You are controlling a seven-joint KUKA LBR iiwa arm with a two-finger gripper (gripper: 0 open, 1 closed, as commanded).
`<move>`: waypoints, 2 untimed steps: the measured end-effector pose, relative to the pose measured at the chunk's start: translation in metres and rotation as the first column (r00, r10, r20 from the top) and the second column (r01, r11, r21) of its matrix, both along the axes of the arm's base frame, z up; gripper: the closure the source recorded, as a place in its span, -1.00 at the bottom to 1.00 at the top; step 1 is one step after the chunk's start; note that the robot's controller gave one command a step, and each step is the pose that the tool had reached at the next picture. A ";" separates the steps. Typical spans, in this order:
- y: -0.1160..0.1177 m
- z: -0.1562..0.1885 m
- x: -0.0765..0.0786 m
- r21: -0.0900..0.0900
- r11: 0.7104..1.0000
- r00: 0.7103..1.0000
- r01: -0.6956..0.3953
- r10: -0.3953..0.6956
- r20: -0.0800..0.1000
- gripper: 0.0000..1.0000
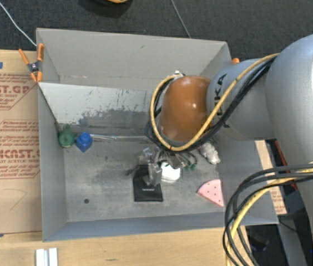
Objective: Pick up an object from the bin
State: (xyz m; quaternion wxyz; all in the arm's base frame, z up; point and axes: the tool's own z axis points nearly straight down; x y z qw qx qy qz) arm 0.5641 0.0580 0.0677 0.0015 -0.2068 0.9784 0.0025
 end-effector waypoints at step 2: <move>0.021 0.144 0.011 0.001 1.000 1.000 -0.018 0.018 0.003 1.00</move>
Offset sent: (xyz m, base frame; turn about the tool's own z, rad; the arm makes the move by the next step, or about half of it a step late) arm 0.0104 0.0204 0.1440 -0.0185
